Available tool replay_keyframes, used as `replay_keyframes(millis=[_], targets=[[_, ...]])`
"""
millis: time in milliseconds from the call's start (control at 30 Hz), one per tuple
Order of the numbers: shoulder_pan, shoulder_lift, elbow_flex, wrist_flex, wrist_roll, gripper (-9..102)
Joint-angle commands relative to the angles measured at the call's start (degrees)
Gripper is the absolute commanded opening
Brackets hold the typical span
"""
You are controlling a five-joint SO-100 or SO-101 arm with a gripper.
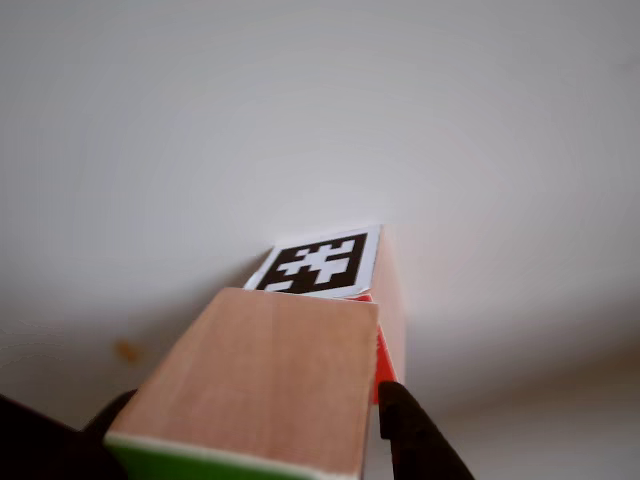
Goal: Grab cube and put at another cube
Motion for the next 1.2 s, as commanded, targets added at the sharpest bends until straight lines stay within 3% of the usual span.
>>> replay_keyframes(millis=[0, 200, 367, 467, 600, 700, 733, 867, 1167], targets=[[0.1, 0.4, -2.4, 0.4, -0.3, 39], [-1.8, 5.2, 0.0, 2.7, 0.6, 43], [-3.5, 31.4, 9.9, 6.8, 1.1, 43], [11.0, 54.1, 27.1, -0.9, -4.0, 39], [37.1, 61.7, 43.9, -17.1, -9.7, 30], [45.4, 75.7, 58.3, -27.6, -9.7, 4], [46.8, 82.5, 63.7, -30.1, -9.1, 3], [46.0, 107.8, 81.2, -29.8, -9.1, 2], [42.1, 108.8, 90.0, -27.2, -12.8, 0]])
